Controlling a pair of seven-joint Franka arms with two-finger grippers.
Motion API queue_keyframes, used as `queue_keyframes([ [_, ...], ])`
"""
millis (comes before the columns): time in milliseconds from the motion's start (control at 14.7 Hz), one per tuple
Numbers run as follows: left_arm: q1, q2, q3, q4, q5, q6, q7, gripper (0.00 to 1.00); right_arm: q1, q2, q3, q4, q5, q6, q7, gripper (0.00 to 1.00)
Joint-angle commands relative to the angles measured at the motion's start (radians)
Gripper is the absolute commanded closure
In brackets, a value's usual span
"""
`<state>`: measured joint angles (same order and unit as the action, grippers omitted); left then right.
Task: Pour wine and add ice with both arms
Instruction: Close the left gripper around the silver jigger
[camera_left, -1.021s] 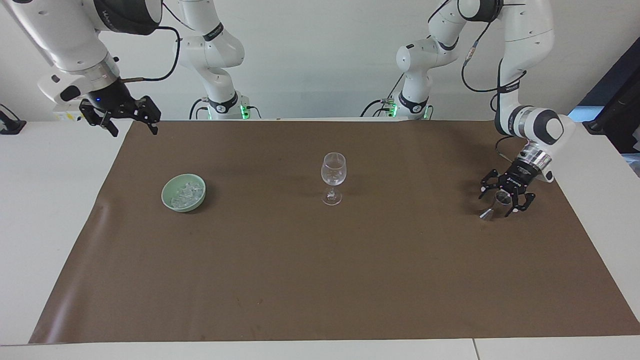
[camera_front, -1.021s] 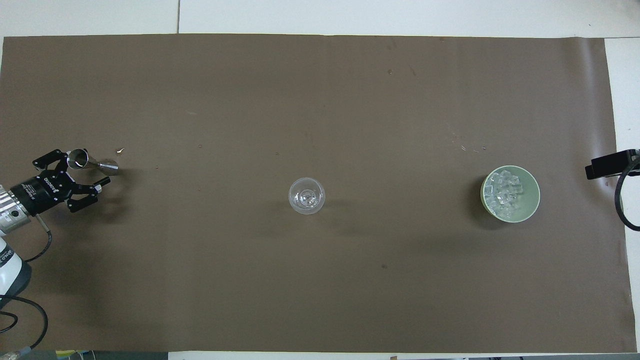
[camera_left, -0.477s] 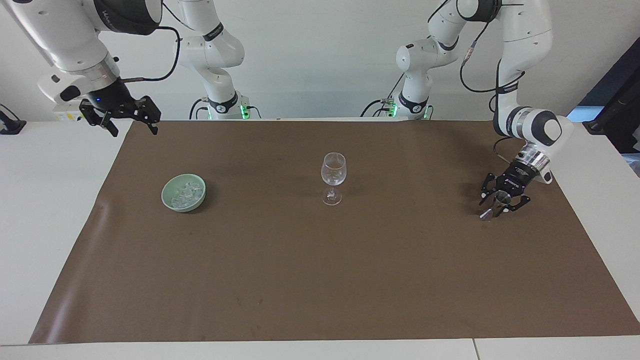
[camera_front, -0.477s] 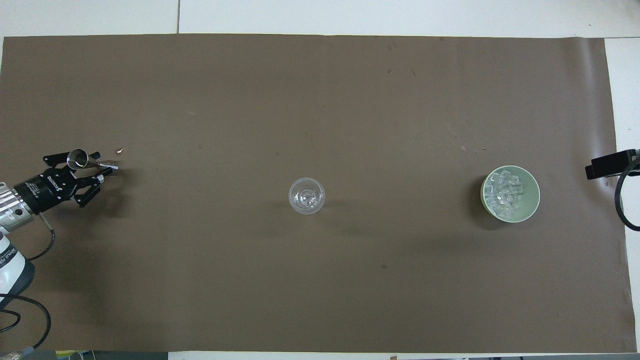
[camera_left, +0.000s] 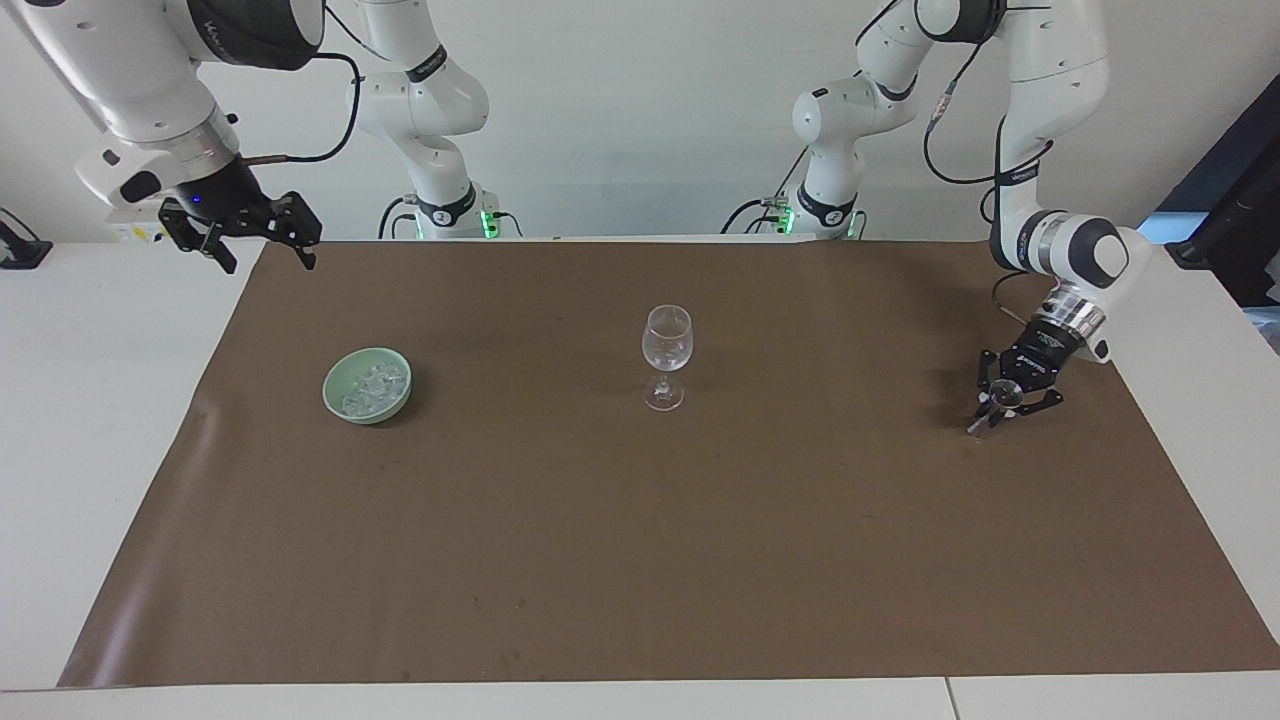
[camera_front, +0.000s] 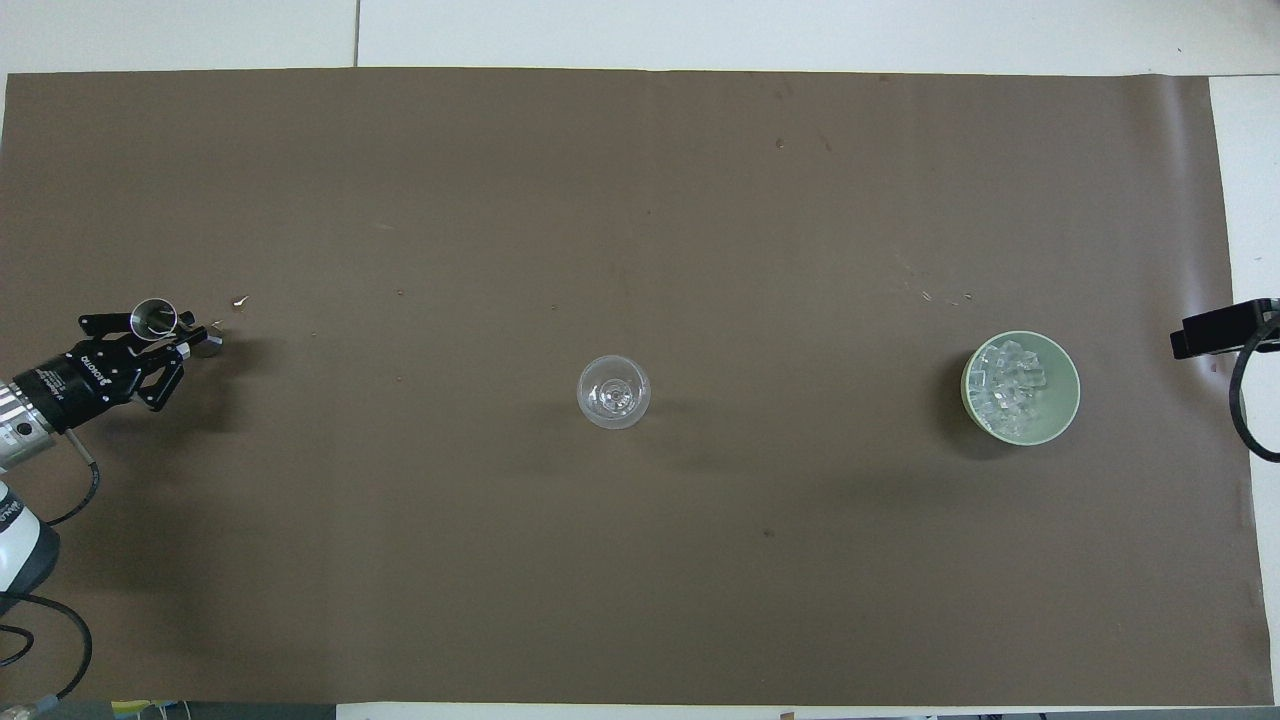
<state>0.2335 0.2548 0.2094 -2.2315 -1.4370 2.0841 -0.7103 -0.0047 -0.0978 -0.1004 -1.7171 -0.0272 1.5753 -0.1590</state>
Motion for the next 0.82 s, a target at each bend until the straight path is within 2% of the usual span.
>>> queue_keyframes([
  [0,0.033,-0.034,-0.002,-0.023,-0.020,-0.036,0.012,1.00,-0.003,-0.019,0.004,-0.022,-0.002,0.006,-0.013,0.00],
  [136,0.035,-0.058,0.004,-0.030,-0.020,-0.094,0.017,1.00,-0.003,-0.019,0.004,-0.022,-0.002,0.006,-0.013,0.00],
  [340,0.018,-0.113,0.004,-0.045,-0.020,-0.099,0.012,1.00,-0.003,-0.019,0.004,-0.022,-0.003,0.006,-0.013,0.00],
  [545,-0.043,-0.201,0.004,-0.092,-0.020,-0.095,0.008,1.00,-0.003,-0.019,0.004,-0.022,-0.003,0.006,-0.013,0.00],
  [749,-0.114,-0.258,0.004,-0.105,-0.020,-0.085,-0.055,1.00,-0.003,-0.019,0.004,-0.024,-0.002,0.006,-0.013,0.00],
])
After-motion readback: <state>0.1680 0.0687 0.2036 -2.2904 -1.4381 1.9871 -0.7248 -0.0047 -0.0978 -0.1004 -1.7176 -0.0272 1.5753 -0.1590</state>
